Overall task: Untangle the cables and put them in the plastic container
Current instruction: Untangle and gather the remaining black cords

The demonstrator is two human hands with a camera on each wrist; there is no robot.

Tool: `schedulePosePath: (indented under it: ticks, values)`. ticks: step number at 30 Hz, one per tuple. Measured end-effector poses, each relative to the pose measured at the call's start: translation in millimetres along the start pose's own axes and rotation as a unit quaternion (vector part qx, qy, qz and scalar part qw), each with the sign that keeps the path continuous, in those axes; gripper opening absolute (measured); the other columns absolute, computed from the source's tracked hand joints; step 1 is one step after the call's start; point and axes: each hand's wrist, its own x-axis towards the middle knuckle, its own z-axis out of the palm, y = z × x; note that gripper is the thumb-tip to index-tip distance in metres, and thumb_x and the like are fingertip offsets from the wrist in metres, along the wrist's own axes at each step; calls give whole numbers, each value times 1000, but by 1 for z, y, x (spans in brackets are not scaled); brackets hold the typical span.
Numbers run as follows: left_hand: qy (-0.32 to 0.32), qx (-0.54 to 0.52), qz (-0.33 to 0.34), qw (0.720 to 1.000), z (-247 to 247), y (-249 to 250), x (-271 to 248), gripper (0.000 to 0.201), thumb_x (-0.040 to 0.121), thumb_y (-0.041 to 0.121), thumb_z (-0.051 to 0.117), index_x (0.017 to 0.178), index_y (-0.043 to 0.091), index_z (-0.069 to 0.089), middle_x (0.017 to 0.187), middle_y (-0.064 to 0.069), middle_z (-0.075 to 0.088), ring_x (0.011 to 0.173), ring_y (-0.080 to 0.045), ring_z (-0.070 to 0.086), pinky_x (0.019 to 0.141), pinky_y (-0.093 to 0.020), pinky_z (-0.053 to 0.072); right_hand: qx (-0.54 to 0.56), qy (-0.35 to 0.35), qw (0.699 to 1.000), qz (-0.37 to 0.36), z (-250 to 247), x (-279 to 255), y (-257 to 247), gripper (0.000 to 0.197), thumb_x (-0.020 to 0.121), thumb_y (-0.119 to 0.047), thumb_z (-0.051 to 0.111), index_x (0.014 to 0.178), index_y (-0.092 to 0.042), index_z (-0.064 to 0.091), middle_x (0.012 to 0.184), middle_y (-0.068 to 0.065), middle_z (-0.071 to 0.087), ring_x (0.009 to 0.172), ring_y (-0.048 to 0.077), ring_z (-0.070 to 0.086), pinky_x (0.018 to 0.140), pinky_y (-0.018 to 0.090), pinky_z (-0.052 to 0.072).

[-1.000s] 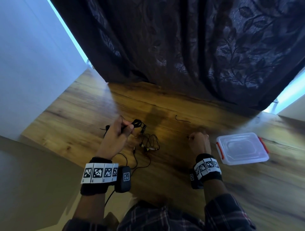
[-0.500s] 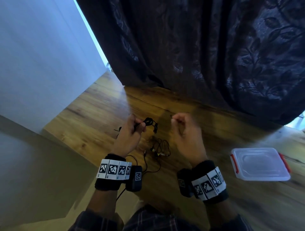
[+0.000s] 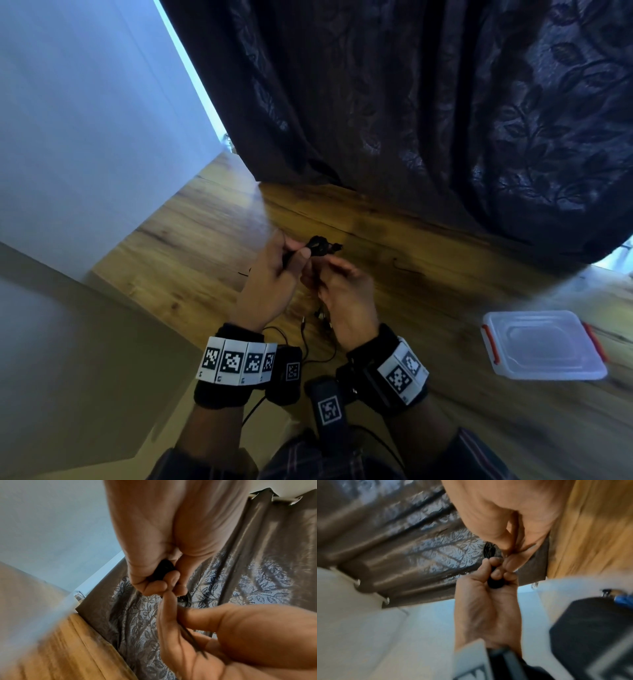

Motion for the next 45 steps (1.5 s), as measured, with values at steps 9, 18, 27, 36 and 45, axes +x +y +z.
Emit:
schedulePosePath:
  ticks: [9,18,27,36,45]
  values:
    - [-45,-16,8,999,0,14,-4,12,99,9,57,97,-3,54,78,0,64,66,8,55,66,-9,41,91,-38,995,-25,2,4,-6,19,95,10,53,102,1,67,90,8,71,77,13,67,70,24,55]
    - [-48,-72,-5,996,-2,16,-3,10,98,3,55,95,-6,52,77,-2,61,64,6,55,63,-9,42,118,-129,984,-21,-5,10,-10,27,93,15,49,112,7,65,106,17,69,81,19,63,74,25,56]
    - [-38,-85,-15,996,-1,13,-5,16,98,7,56,100,-9,53,78,-3,63,63,5,56,59,-11,43,103,-163,981,-32,-13,12,-13,23,93,8,53,109,2,68,100,11,71,83,16,66,75,24,56]
    - [-52,-98,-16,994,-1,13,-5,15,98,6,56,98,-8,53,76,-3,63,64,3,57,62,-13,44,85,-186,979,3,-20,11,-21,23,88,5,58,109,4,67,99,10,72,83,18,67,77,26,56]
    - [-79,-110,-15,991,-1,13,-5,7,98,7,56,93,3,54,76,-2,63,65,2,56,64,-15,44,85,-159,983,29,-27,19,-22,40,75,1,69,115,1,62,109,15,66,92,21,67,77,27,59]
